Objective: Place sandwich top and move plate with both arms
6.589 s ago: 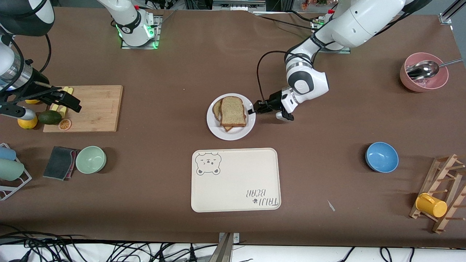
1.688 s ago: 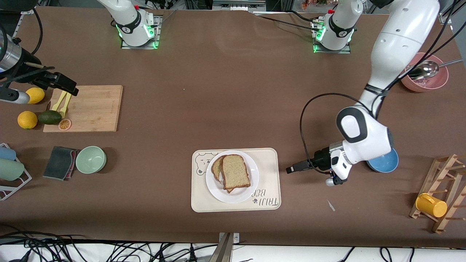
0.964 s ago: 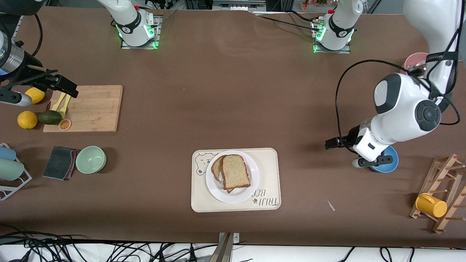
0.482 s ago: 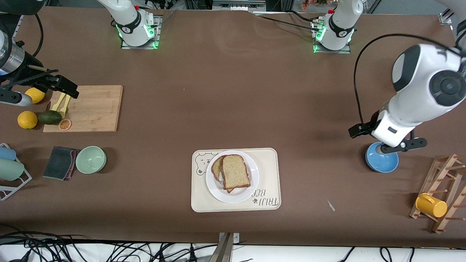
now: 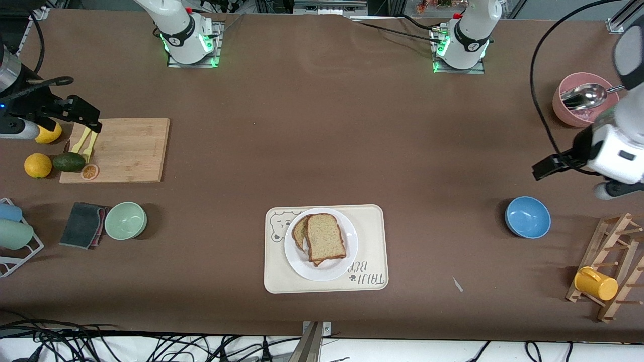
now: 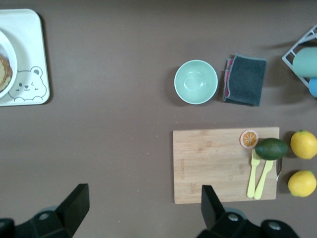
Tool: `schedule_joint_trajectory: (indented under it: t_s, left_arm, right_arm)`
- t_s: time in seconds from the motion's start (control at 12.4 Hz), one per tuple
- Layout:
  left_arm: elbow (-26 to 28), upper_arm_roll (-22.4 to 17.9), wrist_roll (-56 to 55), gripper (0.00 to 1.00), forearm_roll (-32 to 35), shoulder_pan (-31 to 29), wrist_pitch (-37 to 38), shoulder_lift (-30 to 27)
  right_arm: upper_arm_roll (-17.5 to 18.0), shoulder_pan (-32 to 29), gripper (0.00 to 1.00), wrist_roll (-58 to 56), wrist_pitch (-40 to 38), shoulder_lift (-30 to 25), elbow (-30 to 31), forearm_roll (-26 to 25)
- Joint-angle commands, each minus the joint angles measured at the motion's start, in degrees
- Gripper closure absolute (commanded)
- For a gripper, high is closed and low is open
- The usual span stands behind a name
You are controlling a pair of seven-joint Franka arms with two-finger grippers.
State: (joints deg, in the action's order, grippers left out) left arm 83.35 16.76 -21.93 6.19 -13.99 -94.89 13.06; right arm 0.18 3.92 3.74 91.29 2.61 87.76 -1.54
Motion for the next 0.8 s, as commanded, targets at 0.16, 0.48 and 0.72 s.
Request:
schedule_joint_trajectory:
  t_s: [0.16,0.48,0.72]
  left_arm:
    - [-0.8,0.2,4.7,0.0,-3.6,-5.6,-0.6,-0.3]
    - [0.5,-6.1,4.6,0.0,-3.6,0.4,0.1,-3.6]
    - [2.5,-15.3,3.9,0.0,-3.6,11.8,3.7,-7.4]
  right_arm:
    - [0.1,0.0,0.0,-2.3,-1.3,0.9,-1.9,0.4]
    - [0.2,0.1,0.0,-2.7,-1.3,1.3,-2.2,0.5]
    - [0.1,0.0,0.0,-2.4,-2.1,1.5,-2.4,0.8]
